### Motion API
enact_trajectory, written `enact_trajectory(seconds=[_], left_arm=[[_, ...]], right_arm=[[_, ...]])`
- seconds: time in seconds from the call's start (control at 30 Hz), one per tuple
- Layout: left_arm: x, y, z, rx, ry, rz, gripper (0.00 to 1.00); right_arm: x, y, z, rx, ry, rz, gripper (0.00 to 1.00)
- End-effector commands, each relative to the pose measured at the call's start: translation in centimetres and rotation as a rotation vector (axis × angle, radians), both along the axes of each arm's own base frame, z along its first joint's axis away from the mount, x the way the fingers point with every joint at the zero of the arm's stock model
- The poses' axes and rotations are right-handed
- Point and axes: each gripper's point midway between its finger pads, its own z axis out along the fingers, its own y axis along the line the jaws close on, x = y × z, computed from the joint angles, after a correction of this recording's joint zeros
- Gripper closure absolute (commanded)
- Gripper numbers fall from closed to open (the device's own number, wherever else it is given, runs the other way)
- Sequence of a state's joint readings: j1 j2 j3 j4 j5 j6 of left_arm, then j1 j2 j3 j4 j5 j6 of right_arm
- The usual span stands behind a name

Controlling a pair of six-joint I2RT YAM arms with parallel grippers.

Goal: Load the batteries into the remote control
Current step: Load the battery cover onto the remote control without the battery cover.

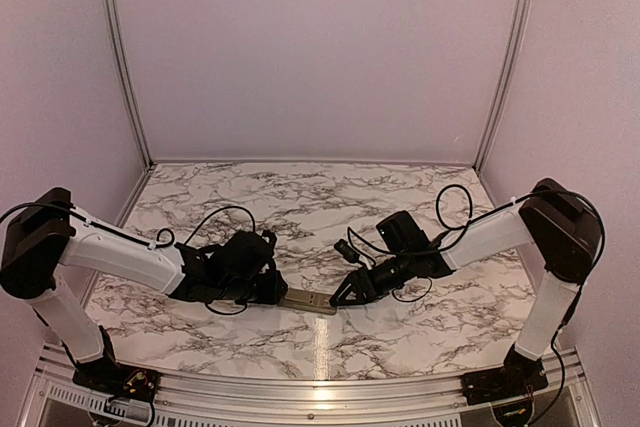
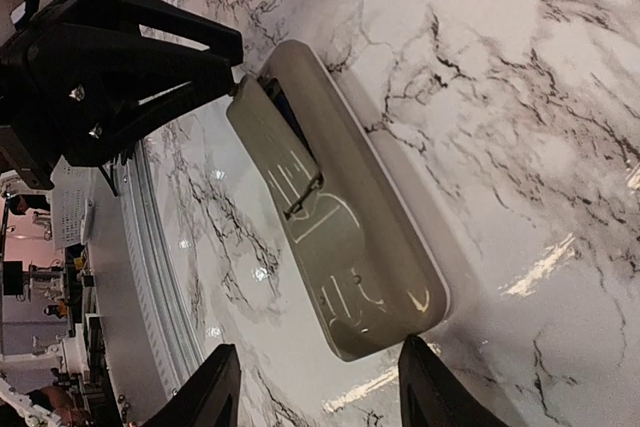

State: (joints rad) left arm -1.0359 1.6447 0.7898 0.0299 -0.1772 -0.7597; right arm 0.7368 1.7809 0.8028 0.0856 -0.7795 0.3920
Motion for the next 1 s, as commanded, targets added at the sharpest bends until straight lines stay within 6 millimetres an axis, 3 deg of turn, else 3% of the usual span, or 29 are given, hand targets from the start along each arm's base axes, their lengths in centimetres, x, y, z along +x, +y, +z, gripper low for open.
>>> enact_trajectory(seconds=[0.0, 0.37, 0.97], left_arm=[[0.2, -1.1, 0.1, -0.017, 0.001, -0.021, 0.78], [-0.3, -1.6, -0.4, -0.023, 0.024, -0.041, 0.86], [-1.2, -1.7, -1.5, 0.018, 0.031, -0.067, 0.90]], right_arm=[[0.6, 0.6, 1.0, 0.018, -0.031, 0.007, 0.48], [0.6, 0.6, 0.9, 0.017, -0.030, 0.007, 0.49], [0.7, 0.6, 1.0, 0.018, -0.029, 0.010, 0.49]])
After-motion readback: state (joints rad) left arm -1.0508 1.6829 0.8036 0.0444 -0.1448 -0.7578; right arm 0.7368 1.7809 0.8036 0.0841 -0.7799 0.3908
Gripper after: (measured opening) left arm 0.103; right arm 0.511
